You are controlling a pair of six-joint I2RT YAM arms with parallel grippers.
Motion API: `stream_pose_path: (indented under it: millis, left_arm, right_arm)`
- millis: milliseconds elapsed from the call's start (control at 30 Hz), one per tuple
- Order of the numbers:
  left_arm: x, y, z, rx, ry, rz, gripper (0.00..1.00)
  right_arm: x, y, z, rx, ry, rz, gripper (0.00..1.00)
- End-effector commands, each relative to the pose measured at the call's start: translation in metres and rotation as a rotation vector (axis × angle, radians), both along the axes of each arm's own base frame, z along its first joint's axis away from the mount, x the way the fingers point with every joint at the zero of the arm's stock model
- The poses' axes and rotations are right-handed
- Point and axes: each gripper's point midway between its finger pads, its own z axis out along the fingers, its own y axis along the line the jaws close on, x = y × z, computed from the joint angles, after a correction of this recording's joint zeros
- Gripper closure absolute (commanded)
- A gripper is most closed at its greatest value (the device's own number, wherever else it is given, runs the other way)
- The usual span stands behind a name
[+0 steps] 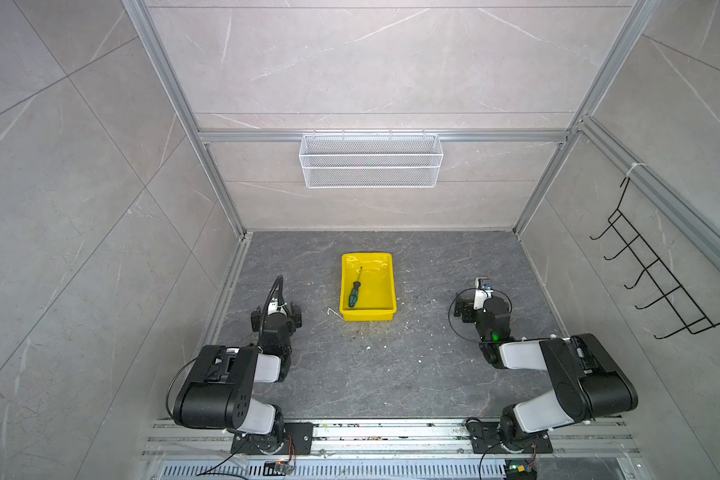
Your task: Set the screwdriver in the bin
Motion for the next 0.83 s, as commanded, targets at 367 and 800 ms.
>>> stream_pose_path:
  millis: [367, 800]
  left_arm:
    - [0.029, 0.001, 0.001, -0.122, 0.040, -0.063, 0.00]
    - [0.030, 0.001, 0.001, -0.124, 0.042, -0.066, 0.00]
  right_arm:
    - [0.003, 0.000, 0.005, -0.005, -0.017, 0.005, 0.01]
    - [0.004, 0.000, 0.005, 0.002, -0.014, 0.011, 0.01]
